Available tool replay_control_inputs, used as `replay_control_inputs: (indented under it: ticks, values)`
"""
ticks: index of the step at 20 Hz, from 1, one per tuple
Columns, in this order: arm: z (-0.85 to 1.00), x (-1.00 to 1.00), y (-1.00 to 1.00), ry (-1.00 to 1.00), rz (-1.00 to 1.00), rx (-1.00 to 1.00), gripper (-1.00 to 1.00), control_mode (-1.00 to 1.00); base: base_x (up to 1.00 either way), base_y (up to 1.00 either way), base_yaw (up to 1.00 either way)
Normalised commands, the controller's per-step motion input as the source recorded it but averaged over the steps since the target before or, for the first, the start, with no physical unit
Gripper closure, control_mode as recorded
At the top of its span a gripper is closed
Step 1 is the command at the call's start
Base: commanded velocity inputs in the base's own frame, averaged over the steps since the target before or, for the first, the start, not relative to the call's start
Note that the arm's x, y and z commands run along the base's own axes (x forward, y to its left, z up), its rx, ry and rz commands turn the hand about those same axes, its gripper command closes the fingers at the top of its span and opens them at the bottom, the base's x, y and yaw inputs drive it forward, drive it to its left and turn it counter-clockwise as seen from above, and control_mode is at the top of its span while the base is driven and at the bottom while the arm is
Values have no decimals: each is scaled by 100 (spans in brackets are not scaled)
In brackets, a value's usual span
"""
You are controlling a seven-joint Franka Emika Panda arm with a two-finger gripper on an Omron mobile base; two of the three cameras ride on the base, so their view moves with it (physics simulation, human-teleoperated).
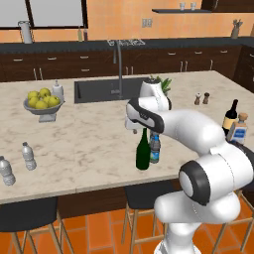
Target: Move the plastic bottles in the middle to the plastics group, and the glass bottles in the middle to the glass group.
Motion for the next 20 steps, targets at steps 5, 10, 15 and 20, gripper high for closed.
replay_control_inputs:
  ticks: [5, 10, 15, 20]
  values:
    - [-4, -7, 0, 0, 0, 0, -100, -100, 0, 0, 0]
    - [0, -1, 0, 0, 0, 0, -100, -100, 0, 0, 0]
    - [0, -4, 0, 0, -2, 0, -100, -100, 0, 0, 0]
    - [0, 0, 3, 8, -11, 0, -100, -100, 0, 0, 0]
